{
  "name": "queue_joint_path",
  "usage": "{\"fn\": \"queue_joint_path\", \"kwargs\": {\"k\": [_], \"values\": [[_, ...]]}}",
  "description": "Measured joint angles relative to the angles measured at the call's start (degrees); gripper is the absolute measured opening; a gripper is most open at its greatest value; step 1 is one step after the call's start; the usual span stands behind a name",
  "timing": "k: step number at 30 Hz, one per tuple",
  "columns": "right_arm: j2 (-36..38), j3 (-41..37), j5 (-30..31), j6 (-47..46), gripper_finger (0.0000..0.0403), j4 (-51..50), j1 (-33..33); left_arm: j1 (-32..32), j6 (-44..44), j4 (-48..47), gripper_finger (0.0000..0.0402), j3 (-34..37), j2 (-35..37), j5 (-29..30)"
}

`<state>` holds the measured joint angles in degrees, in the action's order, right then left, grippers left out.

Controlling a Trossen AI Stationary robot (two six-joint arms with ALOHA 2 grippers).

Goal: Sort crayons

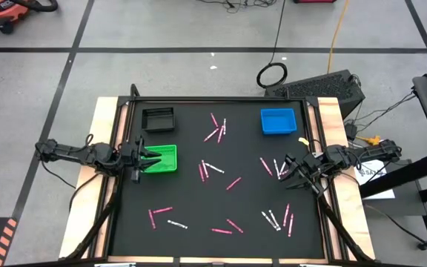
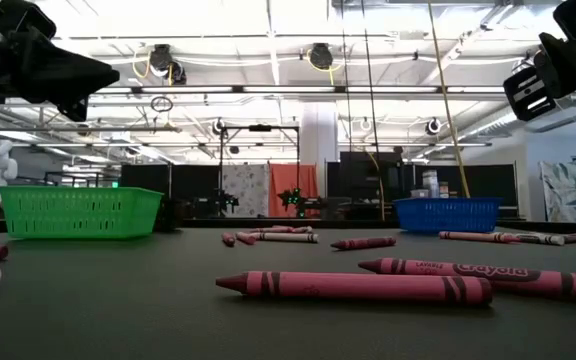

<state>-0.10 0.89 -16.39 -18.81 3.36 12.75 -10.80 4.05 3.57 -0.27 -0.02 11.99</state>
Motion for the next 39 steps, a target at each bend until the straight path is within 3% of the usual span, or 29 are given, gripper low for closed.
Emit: {"fn": "queue_joint_path", "kwargs": {"k": [5, 27, 34, 39], "values": [[0.0, 0.0, 2.9, 1.4, 0.0139, 3.8, 0.0, 0.0, 0.0, 0.0, 0.0085, 0.0, 0.0, 0.0], [0.0, 0.0, 3.5, 2.3, 0.0139, 5.0, 0.0, 0.0, 0.0, 0.0, 0.0085, 0.0, 0.0, 0.0], [0.0, 0.0, 16.9, -5.6, 0.0139, 5.8, 0.0, 0.0, 0.0, 0.9, 0.0085, 0.0, 0.0, 1.1], [0.0, 0.0, 22.3, -5.4, 0.0139, 5.8, 0.0, 0.0, -0.3, 0.7, 0.0085, 0.0, 0.0, 1.2]]}}
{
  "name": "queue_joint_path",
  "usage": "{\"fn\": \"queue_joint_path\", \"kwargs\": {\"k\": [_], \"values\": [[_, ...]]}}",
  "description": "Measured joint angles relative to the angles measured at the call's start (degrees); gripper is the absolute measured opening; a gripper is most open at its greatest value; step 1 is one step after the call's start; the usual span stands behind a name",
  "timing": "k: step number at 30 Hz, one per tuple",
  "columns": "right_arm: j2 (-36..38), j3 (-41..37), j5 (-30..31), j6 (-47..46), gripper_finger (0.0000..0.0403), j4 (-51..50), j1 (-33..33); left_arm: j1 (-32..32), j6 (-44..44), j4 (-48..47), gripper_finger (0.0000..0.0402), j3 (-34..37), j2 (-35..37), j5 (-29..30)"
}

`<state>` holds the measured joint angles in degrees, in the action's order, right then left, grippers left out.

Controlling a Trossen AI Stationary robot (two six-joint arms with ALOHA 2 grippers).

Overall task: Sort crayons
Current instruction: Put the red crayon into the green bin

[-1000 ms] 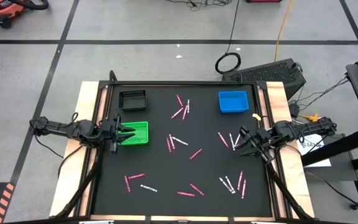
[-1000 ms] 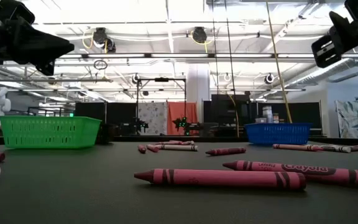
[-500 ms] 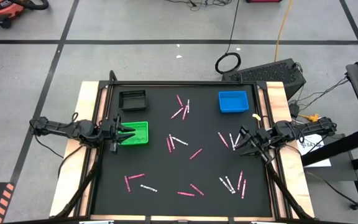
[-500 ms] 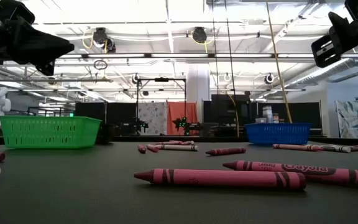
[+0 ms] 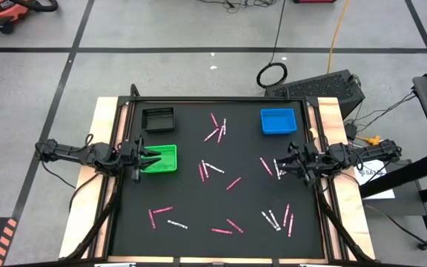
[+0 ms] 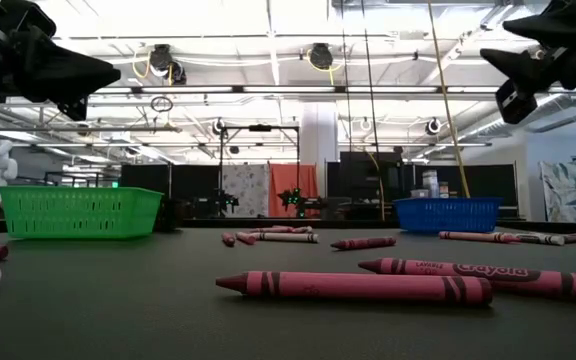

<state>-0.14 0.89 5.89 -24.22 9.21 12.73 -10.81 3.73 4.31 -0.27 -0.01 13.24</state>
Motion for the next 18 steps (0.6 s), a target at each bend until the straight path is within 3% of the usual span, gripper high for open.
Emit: {"fn": "queue_joint_path", "kwargs": {"k": [13, 18], "values": [[0.0, 0.0, 2.0, -0.6, 0.0139, -0.1, 0.0, 0.0, 4.2, 2.6, 0.0085, 0.0, 0.0, 0.5], [0.0, 0.0, 5.3, -3.4, 0.0139, -0.1, 0.0, 0.0, 7.7, 3.9, 0.0085, 0.0, 0.0, 6.7]]}}
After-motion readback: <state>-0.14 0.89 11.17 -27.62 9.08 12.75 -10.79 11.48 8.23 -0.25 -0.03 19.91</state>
